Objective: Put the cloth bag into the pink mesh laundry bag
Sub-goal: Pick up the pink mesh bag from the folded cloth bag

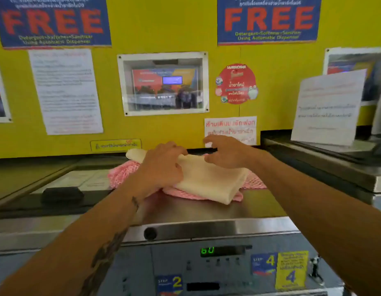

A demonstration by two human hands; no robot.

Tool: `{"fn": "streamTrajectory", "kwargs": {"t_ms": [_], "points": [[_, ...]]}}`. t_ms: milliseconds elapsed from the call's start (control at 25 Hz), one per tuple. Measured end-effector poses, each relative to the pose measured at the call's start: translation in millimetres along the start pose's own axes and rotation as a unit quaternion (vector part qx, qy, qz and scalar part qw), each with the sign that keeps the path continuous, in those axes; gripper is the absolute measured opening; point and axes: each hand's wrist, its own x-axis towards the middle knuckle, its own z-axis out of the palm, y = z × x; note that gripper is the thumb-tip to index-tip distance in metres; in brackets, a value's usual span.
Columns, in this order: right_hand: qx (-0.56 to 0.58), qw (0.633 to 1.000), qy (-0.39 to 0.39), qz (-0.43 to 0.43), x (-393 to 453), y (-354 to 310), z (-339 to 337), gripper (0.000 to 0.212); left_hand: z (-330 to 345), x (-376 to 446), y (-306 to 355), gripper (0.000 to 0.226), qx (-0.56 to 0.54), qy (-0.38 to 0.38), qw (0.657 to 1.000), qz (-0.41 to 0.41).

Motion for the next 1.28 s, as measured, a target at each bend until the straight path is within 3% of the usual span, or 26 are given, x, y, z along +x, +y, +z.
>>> {"fn": "streamTrajectory", "kwargs": {"t_ms": [160, 240, 360, 480, 560, 680, 840, 920, 1000, 1080, 1160, 1200, 1280], "points": [[-0.058, 0.987, -0.145, 0.032, 48, 14, 6, 0.062, 18, 22, -17, 0.063, 0.073, -0.073, 0.994, -0.030], [-0.065, 0.985, -0.156, 0.023, 58, 13, 7, 0.064, 17, 29, -26, 0.062, 0.076, -0.097, 0.992, -0.026], [-0.013, 0.991, -0.134, 0.018, 63, 17, 23, 0.064, 15, 31, -36, 0.059, 0.055, -0.124, 0.991, 0.000], [0.027, 0.996, -0.089, 0.006, 61, 25, 37, 0.060, 8, 30, -39, 0.053, -0.066, -0.097, 0.993, 0.013], [0.026, 0.998, -0.058, -0.007, 58, 28, 37, 0.059, -6, 30, -37, 0.058, -0.134, -0.157, 0.978, -0.013], [0.025, 1.000, -0.012, -0.011, 59, 26, 32, 0.057, -19, 37, -36, 0.078, 0.014, -0.296, 0.955, -0.022], [0.040, 0.999, 0.030, 0.004, 50, 19, 17, 0.054, -32, 55, -33, 0.098, 0.136, -0.368, 0.919, -0.042], [0.103, 0.993, 0.046, 0.027, 43, 17, 1, 0.052, -34, 62, -37, 0.088, 0.148, -0.340, 0.928, -0.031], [0.161, 0.982, 0.083, 0.056, 33, 19, -26, 0.050, -34, 70, -40, 0.065, 0.081, -0.243, 0.967, 0.008], [0.146, 0.973, 0.154, 0.084, 21, 27, -59, 0.050, -34, 85, -33, 0.050, -0.036, -0.121, 0.991, 0.047], [0.080, 0.971, 0.192, 0.121, 8, 44, -86, 0.049, -31, 99, -15, 0.049, -0.119, -0.042, 0.990, 0.058], [0.038, 0.971, 0.178, 0.155, 1, 56, -92, 0.047, -28, 102, -7, 0.052, -0.124, -0.045, 0.989, 0.066], [-0.102, 0.958, 0.091, 0.253, -12, 77, -90, 0.046, -13, 99, 5, 0.062, -0.091, -0.144, 0.982, 0.085]]}}
